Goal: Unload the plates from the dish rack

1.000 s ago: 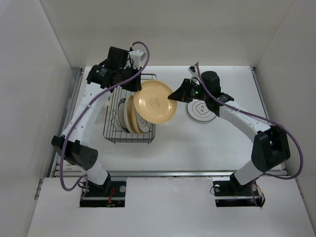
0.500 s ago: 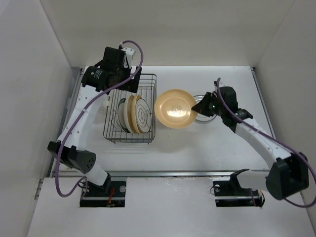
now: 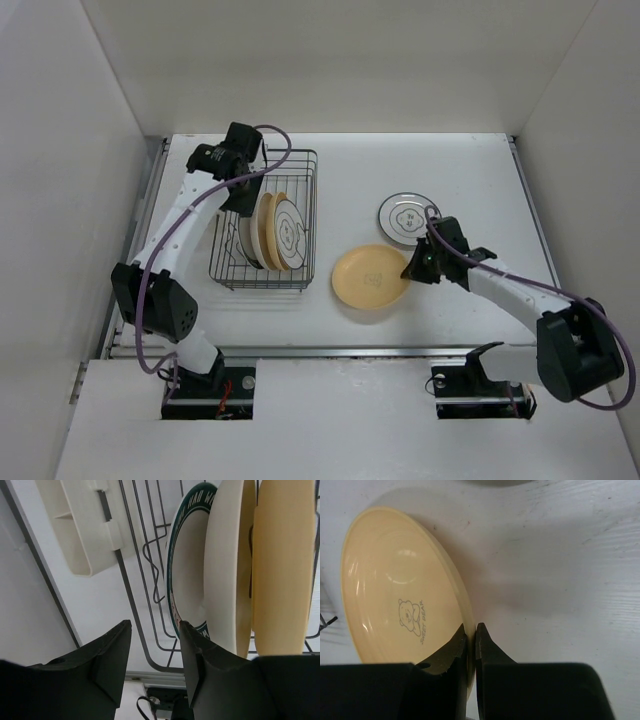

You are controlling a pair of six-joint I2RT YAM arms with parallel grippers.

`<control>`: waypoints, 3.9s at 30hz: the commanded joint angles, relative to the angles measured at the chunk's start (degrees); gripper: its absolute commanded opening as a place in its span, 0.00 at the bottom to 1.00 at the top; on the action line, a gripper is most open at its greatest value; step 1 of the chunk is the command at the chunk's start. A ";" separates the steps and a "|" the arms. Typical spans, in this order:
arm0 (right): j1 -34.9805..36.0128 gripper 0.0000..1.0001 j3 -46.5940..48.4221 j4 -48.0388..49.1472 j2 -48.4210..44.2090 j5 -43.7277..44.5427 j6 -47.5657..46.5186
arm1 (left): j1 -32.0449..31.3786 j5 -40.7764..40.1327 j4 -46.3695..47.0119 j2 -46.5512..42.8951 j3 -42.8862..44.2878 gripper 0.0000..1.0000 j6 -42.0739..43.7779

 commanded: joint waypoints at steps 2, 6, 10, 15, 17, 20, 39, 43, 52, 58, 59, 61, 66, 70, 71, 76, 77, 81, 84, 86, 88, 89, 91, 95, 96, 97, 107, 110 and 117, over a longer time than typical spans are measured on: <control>2.10 0.00 0.69 4.17 2.80 0.46 -0.49 | 0.88 1.05 -0.89 -0.41 -1.32 0.41 -0.08; 3.50 0.29 0.69 4.87 5.09 1.77 -0.50 | 0.88 1.06 -0.89 2.05 -2.55 0.42 -0.08; 4.12 0.66 1.22 4.35 3.34 2.40 -1.02 | 0.88 3.77 -0.27 3.72 -3.08 0.42 -0.61; 4.12 0.70 3.33 1.45 -0.35 4.32 -2.08 | 0.88 4.49 -0.27 6.63 -1.50 0.30 -0.61; 4.12 0.70 4.12 0.84 -0.88 4.33 -2.08 | 0.88 5.19 -0.27 8.47 -0.98 0.21 -0.61; 4.12 0.70 5.26 0.22 -2.02 4.86 -2.08 | 0.88 3.88 -1.32 9.09 -0.44 0.07 -1.22; 4.12 0.80 19.58 -4.54 -3.70 3.03 -5.86 | 0.88 -7.81 -7.83 5.14 28.81 0.00 -0.08; 4.12 1.00 22.57 -0.32 -2.12 -4.71 -7.26 | 0.88 -12.30 -1.53 3.03 33.04 0.00 0.53; 4.12 1.00 28.02 19.86 2.36 -23.59 -3.84 | 0.88 16.38 1.75 -0.31 36.48 0.00 -4.92; 4.12 1.00 31.54 25.69 9.13 -30.55 -1.12 | 0.88 49.96 1.92 -0.31 26.65 0.00 -5.53; 4.12 1.00 31.54 27.27 9.66 -31.52 -1.11 | 0.88 51.58 1.93 -0.31 25.58 0.00 -5.53; 3.60 1.00 30.14 28.24 10.19 -31.53 0.03 | 0.88 53.52 3.33 -0.31 23.82 0.00 -5.00; 3.59 0.94 25.83 34.65 9.66 -34.24 2.83 | 0.88 58.18 3.33 -0.31 21.10 0.00 -4.48; 3.59 0.37 24.61 37.11 10.28 -36.09 4.68 | 0.88 60.82 3.33 -0.84 19.16 0.00 -3.95; 3.59 0.22 24.60 37.65 10.80 -36.80 5.21 | 0.88 60.82 3.33 -0.84 18.55 0.00 -3.95; 2.98 0.00 23.98 37.66 10.19 -35.85 6.97 | 0.88 53.67 3.33 -1.36 18.02 0.32 -3.42; 2.46 0.00 23.37 37.66 9.23 -34.01 7.50 | 0.88 50.75 3.33 -1.89 18.01 0.59 -3.42; -0.79 0.00 20.91 36.34 6.15 -28.64 11.18 | 0.88 35.80 2.72 -2.94 18.72 1.00 -3.42; -4.75 0.00 19.50 30.12 4.66 -22.67 13.21 | 0.88 21.92 2.72 -3.48 18.72 1.00 -4.04; -6.86 0.00 19.50 25.03 3.08 -17.76 13.74 | 0.88 11.93 2.72 -4.09 18.19 1.00 -4.74; -9.67 0.00 17.23 19.30 1.15 -10.28 14.27 | 0.88 6.09 1.94 -4.09 17.40 1.00 -4.13; -10.55 0.00 16.52 18.24 1.14 -8.61 14.88 | 0.88 3.98 1.23 -4.09 16.79 1.00 -2.73; -12.65 0.00 15.99 14.39 1.14 -4.83 14.88 | 0.88 1.15 -1.48 -1.55 16.09 1.00 -1.41; -14.33 0.00 15.99 11.47 7.36 -2.35 14.88 | 0.88 1.15 -2.20 0.57 12.05 1.00 -0.52; -14.34 0.00 15.99 11.47 8.42 -1.65 14.27 | 0.88 0.54 -2.20 0.57 10.38 1.00 -0.52; -14.34 0.00 16.68 10.68 9.30 -1.65 14.27 | 0.88 -0.25 -2.20 1.17 9.76 1.00 -0.52; -14.34 0.00 15.46 8.04 13.35 4.68 12.69 | 0.88 -0.26 -0.63 1.80 6.76 1.00 -0.52; -14.86 0.17 15.46 8.04 15.37 4.68 10.76 | 0.88 0.26 -0.62 2.41 5.63 1.00 -0.52; -14.86 0.86 18.18 0.74 17.05 8.64 8.56 | 0.88 0.27 -0.62 2.41 3.95 1.00 -0.52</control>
